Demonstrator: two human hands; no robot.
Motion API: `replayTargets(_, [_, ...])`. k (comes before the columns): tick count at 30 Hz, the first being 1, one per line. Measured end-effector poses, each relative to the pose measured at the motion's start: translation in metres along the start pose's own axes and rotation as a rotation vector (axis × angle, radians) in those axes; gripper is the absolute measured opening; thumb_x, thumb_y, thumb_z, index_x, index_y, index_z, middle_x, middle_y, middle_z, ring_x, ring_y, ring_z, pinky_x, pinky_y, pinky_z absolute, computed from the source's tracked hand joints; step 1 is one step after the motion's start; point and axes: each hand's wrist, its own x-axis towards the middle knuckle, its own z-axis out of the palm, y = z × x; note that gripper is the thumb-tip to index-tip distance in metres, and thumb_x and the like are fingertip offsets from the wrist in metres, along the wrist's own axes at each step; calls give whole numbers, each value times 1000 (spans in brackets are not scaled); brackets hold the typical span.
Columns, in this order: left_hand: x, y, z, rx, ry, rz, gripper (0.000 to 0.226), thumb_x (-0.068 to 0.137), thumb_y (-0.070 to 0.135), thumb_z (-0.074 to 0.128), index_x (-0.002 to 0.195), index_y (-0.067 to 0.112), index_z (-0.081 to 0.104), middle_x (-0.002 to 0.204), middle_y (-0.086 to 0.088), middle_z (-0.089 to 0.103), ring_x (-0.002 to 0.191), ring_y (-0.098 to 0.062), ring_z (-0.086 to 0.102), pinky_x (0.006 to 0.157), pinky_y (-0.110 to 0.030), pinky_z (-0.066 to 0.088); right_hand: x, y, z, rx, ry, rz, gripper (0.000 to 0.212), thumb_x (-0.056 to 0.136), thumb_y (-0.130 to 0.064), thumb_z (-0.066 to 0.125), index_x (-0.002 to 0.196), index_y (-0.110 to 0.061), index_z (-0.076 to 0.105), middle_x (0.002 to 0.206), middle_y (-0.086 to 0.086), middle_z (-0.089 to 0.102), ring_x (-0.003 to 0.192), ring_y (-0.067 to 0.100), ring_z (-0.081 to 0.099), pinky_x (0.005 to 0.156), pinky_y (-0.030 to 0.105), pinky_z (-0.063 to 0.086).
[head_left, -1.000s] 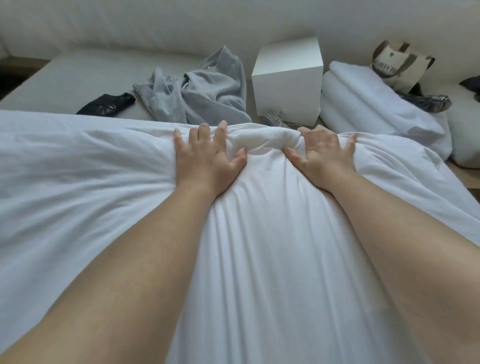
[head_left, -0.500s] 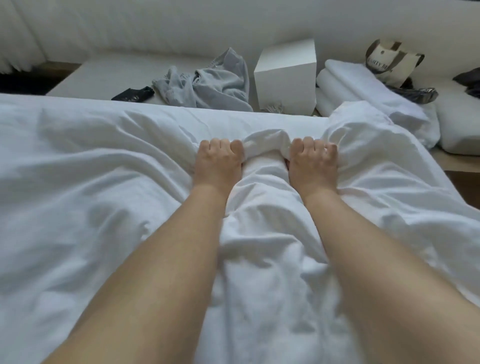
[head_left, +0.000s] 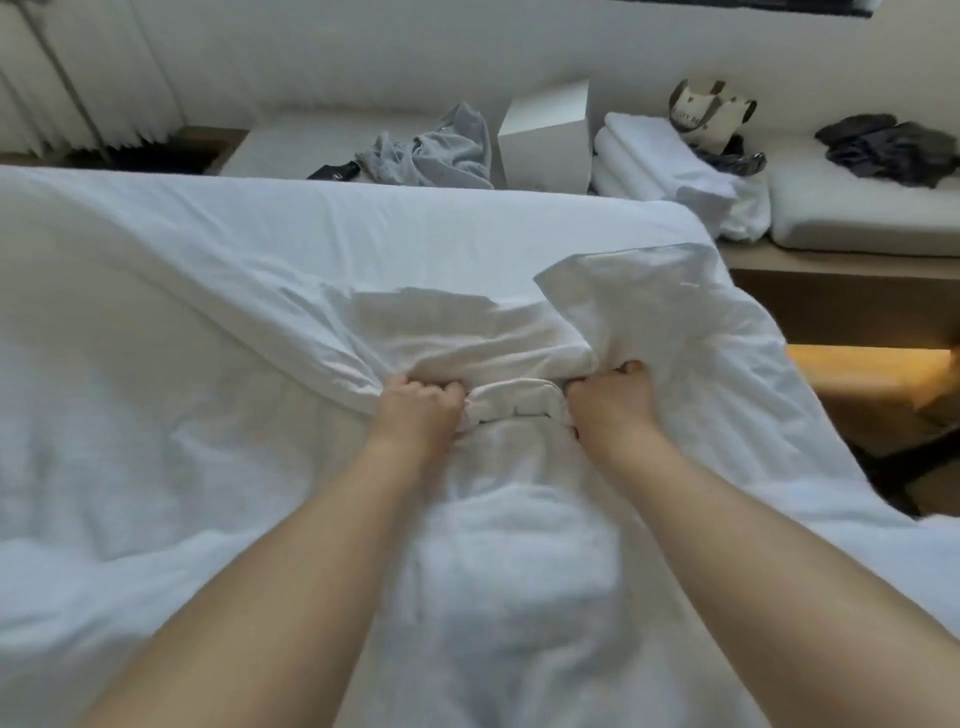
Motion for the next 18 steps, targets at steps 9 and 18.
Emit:
replayTargets(9, [-106,63,-186,122,-235,-61,25,88,9,47,110,18,55,108,-9,64,99,-34,63,70,-33,37,-197,29,-99,-96,116,61,25,90,-16,46,112,-20,57,102,3,70,96,22,65,111,42,20])
replayTargets(18, [-290,150,-181,-65,-788,84,34,90,13,54,124,14,54,121,-10,62,111,-30,61,86,-36,49,-370,-53,-26,26,-578,-132,38,95,-18,48,132,-21,55,136,3,55,125,26,52,101,47,40])
